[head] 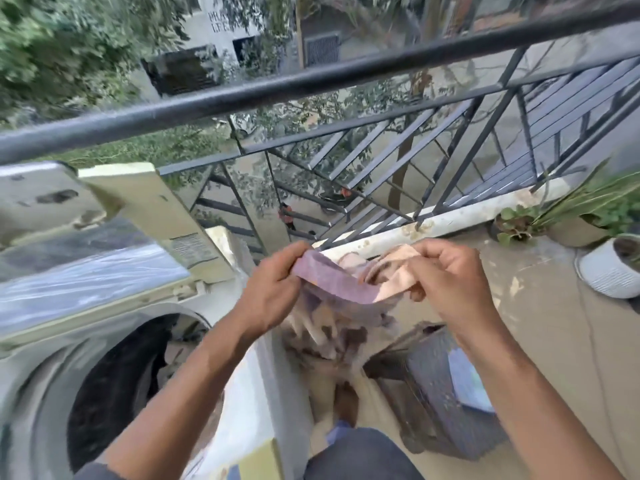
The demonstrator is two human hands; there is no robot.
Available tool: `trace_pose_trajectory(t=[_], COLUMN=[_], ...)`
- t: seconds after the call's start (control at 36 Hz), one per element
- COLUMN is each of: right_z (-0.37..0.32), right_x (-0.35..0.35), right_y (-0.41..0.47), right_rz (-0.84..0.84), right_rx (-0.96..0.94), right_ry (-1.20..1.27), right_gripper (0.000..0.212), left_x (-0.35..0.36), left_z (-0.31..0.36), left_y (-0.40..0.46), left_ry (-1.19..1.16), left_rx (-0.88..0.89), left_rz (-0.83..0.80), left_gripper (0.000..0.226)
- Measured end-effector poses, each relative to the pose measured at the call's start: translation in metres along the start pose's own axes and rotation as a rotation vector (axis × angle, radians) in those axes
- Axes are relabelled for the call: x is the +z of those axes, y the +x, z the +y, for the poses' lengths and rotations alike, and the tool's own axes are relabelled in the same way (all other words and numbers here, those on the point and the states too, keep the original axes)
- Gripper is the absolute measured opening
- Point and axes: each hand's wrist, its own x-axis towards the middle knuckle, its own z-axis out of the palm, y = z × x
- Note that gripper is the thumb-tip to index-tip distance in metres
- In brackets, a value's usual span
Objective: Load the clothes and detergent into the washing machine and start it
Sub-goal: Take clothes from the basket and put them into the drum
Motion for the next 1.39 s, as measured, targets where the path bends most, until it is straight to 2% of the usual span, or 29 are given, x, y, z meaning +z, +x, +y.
trace_pose_trajectory(t=[0.08, 0.14, 0.17, 0.22, 0.31, 0.36, 0.39, 0.44, 0.58, 0.67, 0.78, 0.83, 0.92, 1.0, 1.11, 1.17, 1.22, 1.25, 1.28, 1.31, 1.36, 1.39], right_z=[0.024, 0.034, 0.037, 0.040, 0.049, 0.064, 0.070, 0.072, 0.074, 0.090, 0.091, 0.089, 0.082, 0.067, 0.034, 0.019, 0.002, -0.006, -0.015, -0.024, -0.039, -0.048], right_x=[-0.001, 0.001, 0.004, 0.010, 0.020, 0.030, 0.036, 0.048, 0.075, 0.073, 0.055, 0.043, 0.028, 0.018, 0.014, 0.014, 0.014, 0.015, 0.015, 0.015, 0.017, 0.018], right_y=[0.006, 0.004, 0.001, -0.006, -0.012, -0.012, -0.010, -0.010, -0.007, -0.002, 0.005, 0.011, 0.014, 0.012, 0.005, 0.006, 0.009, 0.012, 0.013, 0.014, 0.015, 0.015], right_rz=[0.021, -0.007, -0.038, -0.153, -0.367, -0.440, -0.444, -0.449, -0.460, -0.452, -0.338, -0.286, -0.243, -0.200, -0.132, -0.082, -0.046, -0.044, -0.040, -0.041, -0.059, -0.071], right_rx=[0.046, 0.110, 0.135, 0.133, -0.028, -0.122, -0.152, -0.140, -0.085, 0.027, 0.077, 0.069, 0.058, 0.000, -0.063, -0.077, -0.088, -0.102, -0.114, -0.138, -0.188, -0.218], right_ry=[-0.328, -0.395, -0.395, -0.357, -0.313, -0.363, -0.371, -0.359, -0.584, -0.807, -0.855, -0.848, -0.784, -0.676, -0.427, -0.322, -0.235, -0.197, -0.171, -0.146, -0.093, -0.083], right_gripper=[0.024, 0.016, 0.021, 0.047, 0.086, 0.101, 0.100, 0.084, 0.014, 0.024, 0.005, 0.010, 0.024, 0.026, 0.042, 0.037, 0.034, 0.024, 0.011, 0.009, 0.030, 0.040], left_x=[-0.019, -0.025, -0.027, -0.030, -0.035, -0.039, -0.042, -0.045, -0.053, -0.061, -0.072, -0.076, -0.078, -0.077, -0.068, -0.060, -0.049, -0.042, -0.035, -0.029, -0.019, -0.014], left_z=[0.043, 0.067, 0.077, 0.093, 0.108, 0.115, 0.118, 0.125, 0.133, 0.128, 0.103, 0.086, 0.054, 0.032, 0.013, 0.007, -0.001, -0.007, -0.012, -0.017, -0.030, -0.036], left_y=[-0.006, -0.012, -0.016, -0.023, -0.031, -0.037, -0.039, -0.044, -0.051, -0.052, -0.050, -0.049, -0.046, -0.047, -0.048, -0.049, -0.051, -0.051, -0.050, -0.050, -0.047, -0.043], left_ry=[-0.046, -0.049, -0.050, -0.042, -0.065, -0.095, -0.103, -0.108, -0.165, -0.183, -0.148, -0.119, 0.125, 0.312, 0.304, 0.398, 0.528, 0.566, 0.596, 0.629, 0.740, 0.798], left_rx=[0.175, 0.267, 0.300, 0.337, 0.354, 0.379, 0.395, 0.423, 0.451, 0.453, 0.360, 0.275, 0.154, 0.023, -0.129, -0.116, -0.074, -0.051, -0.030, -0.020, 0.022, 0.077], left_rz=[0.004, -0.021, -0.039, -0.069, -0.109, -0.119, -0.131, -0.161, -0.200, -0.185, -0.067, 0.026, 0.164, 0.161, -0.057, -0.176, -0.251, -0.264, -0.262, -0.252, -0.200, -0.162], left_gripper=[0.011, 0.021, 0.026, 0.029, 0.024, 0.024, 0.025, 0.027, 0.031, 0.030, 0.024, 0.019, 0.016, 0.012, 0.041, 0.054, 0.090, 0.109, 0.122, 0.130, 0.131, 0.114])
